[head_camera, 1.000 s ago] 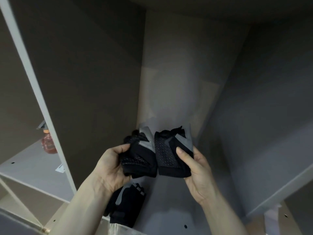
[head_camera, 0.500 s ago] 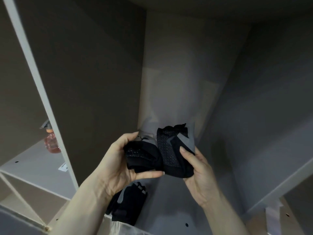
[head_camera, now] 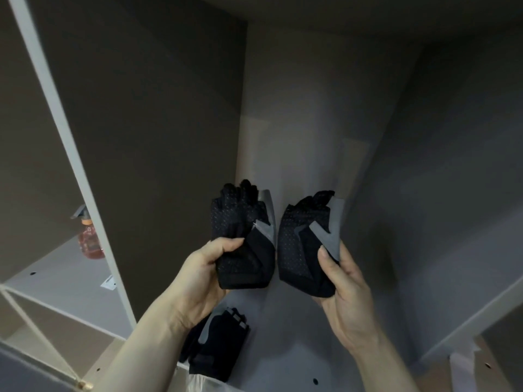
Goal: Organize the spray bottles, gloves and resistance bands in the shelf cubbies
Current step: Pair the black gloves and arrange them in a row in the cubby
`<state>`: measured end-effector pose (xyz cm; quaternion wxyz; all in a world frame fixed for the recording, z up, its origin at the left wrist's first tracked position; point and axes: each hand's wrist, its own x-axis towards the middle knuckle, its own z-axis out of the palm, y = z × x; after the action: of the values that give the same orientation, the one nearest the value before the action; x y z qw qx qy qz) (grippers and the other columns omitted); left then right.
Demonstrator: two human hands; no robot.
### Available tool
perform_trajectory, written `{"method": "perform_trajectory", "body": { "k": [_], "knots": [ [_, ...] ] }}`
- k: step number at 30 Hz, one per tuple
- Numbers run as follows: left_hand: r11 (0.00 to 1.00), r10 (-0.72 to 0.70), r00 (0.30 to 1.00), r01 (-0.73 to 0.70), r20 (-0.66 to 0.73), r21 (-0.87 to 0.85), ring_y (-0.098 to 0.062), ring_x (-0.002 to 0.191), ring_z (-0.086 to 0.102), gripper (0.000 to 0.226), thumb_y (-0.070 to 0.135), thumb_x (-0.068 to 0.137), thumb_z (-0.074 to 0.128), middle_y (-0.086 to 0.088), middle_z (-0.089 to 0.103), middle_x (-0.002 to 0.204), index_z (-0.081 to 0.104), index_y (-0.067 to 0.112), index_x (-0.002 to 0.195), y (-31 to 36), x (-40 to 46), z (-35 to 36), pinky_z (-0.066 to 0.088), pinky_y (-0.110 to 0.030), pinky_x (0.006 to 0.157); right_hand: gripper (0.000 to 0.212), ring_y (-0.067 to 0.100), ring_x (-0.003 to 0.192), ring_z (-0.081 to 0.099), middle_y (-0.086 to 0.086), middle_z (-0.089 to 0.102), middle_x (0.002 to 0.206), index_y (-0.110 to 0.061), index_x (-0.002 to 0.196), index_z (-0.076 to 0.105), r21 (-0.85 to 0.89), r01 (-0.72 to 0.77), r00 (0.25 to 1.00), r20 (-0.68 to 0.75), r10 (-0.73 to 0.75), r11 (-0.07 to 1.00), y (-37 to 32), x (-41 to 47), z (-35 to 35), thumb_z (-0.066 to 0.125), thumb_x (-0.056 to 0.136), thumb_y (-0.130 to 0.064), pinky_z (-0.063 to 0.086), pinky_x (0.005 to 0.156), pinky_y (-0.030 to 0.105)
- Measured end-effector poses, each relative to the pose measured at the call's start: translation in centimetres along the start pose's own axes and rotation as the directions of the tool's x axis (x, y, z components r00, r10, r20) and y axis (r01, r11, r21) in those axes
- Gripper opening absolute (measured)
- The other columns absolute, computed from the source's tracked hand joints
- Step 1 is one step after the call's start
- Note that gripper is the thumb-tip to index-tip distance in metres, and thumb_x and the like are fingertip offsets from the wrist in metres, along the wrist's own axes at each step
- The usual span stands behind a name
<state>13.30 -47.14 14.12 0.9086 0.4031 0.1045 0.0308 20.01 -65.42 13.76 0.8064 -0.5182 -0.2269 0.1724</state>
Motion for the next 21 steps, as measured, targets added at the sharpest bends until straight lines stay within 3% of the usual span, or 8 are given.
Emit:
{"method": "perform_trajectory", "body": {
  "k": [3, 6, 10, 13, 15, 17, 19, 21],
  "knots": [
    [0.998, 0.050, 0.997, -0.047, -0.055, 0.044, -0.032, 0.097, 0.066, 0.056, 0.006, 0.070, 0.065, -0.025, 0.064, 0.117, 0.054, -0.004, 0.124, -0.9, 0.5, -0.2, 0.060, -0.038, 0.077, 0.064, 0.019, 0.128, 0.052, 0.005, 0.057, 0.136, -0.022, 0.130, 0.056, 0.117, -0.011, 0.999, 0.048, 0.005, 0.993, 0.1, -0.1, 0.3, 0.074, 0.071, -0.038, 0.042, 0.105, 0.037],
    [0.987, 0.120, 0.992, -0.116, -0.027, 0.112, -0.027, 0.100, 0.068, 0.040, 0.004, 0.080, 0.058, -0.013, 0.071, 0.110, 0.058, 0.009, 0.121, -1.0, 0.3, 0.3, 0.057, -0.038, 0.085, 0.062, 0.021, 0.129, 0.050, 0.008, 0.055, 0.138, -0.018, 0.135, 0.051, 0.168, -0.029, 0.997, 0.077, 0.016, 0.985, -0.1, -0.4, 0.4, 0.067, 0.076, -0.032, 0.041, 0.105, 0.037],
    [0.936, 0.248, 0.969, -0.238, -0.003, 0.260, -0.020, 0.110, 0.064, 0.041, 0.003, 0.094, 0.045, -0.001, 0.070, 0.115, 0.056, 0.024, 0.128, -1.2, 0.0, 1.1, 0.049, -0.040, 0.099, 0.059, 0.020, 0.129, 0.051, 0.006, 0.056, 0.137, -0.020, 0.133, 0.053, 0.111, -0.027, 0.997, 0.072, 0.019, 0.993, 0.0, -0.5, 0.6, 0.066, 0.078, -0.036, 0.041, 0.105, 0.036],
    [0.918, 0.276, 0.961, -0.271, 0.024, 0.290, -0.017, 0.122, 0.057, 0.043, 0.014, 0.095, 0.049, 0.005, 0.063, 0.129, 0.053, 0.036, 0.131, -1.9, 0.1, 1.8, 0.038, -0.041, 0.109, 0.078, 0.012, 0.128, 0.052, -0.002, 0.058, 0.135, -0.026, 0.134, 0.051, 0.005, -0.021, 1.000, 0.009, 0.021, 1.000, 0.5, -0.6, 1.4, 0.075, 0.065, -0.053, 0.042, 0.106, 0.031],
    [0.947, 0.226, 0.974, -0.223, 0.015, 0.231, -0.013, 0.119, 0.059, 0.042, 0.027, 0.090, 0.052, 0.006, 0.065, 0.126, 0.053, 0.032, 0.132, -2.6, 0.2, 2.6, 0.039, -0.037, 0.108, 0.085, 0.008, 0.131, 0.047, -0.006, 0.054, 0.139, -0.030, 0.134, 0.049, -0.086, -0.033, 0.999, -0.013, 0.032, 0.996, 1.4, -0.7, 2.1, 0.074, 0.060, -0.064, 0.035, 0.112, 0.034],
    [0.976, 0.159, 0.987, -0.162, 0.032, 0.147, -0.016, 0.118, 0.060, 0.049, 0.035, 0.088, 0.049, -0.002, 0.065, 0.125, 0.052, 0.019, 0.134, -3.1, 0.2, 3.4, 0.040, -0.038, 0.108, 0.077, 0.008, 0.137, 0.039, -0.005, 0.044, 0.148, -0.039, 0.132, 0.050, -0.182, -0.043, 0.999, 0.003, 0.044, 0.982, 2.4, -0.9, 3.1, 0.067, 0.063, -0.071, 0.026, 0.116, 0.039],
    [0.987, 0.121, 0.992, -0.124, 0.035, 0.100, -0.020, 0.120, 0.059, 0.055, 0.040, 0.088, 0.044, -0.009, 0.064, 0.126, 0.051, 0.010, 0.133, -3.5, 0.4, 3.9, 0.039, -0.039, 0.109, 0.055, 0.009, 0.137, 0.039, -0.006, 0.047, 0.145, -0.043, 0.126, 0.054, -0.232, -0.016, 1.000, 0.020, 0.021, 0.973, 2.8, -0.8, 3.8, 0.059, 0.075, -0.062, 0.026, 0.116, 0.040],
    [0.994, 0.099, 0.994, -0.101, 0.042, 0.042, -0.019, 0.120, 0.058, 0.059, 0.044, 0.085, 0.043, -0.008, 0.065, 0.125, 0.053, 0.009, 0.132, -3.7, 0.6, 4.0, 0.041, -0.036, 0.107, 0.049, 0.005, 0.136, 0.040, -0.010, 0.050, 0.142, -0.041, 0.128, 0.054, -0.278, 0.004, 1.000, 0.009, -0.001, 0.961, 2.8, -0.7, 4.3, 0.054, 0.080, -0.052, 0.026, 0.117, 0.039]
  ]
}}
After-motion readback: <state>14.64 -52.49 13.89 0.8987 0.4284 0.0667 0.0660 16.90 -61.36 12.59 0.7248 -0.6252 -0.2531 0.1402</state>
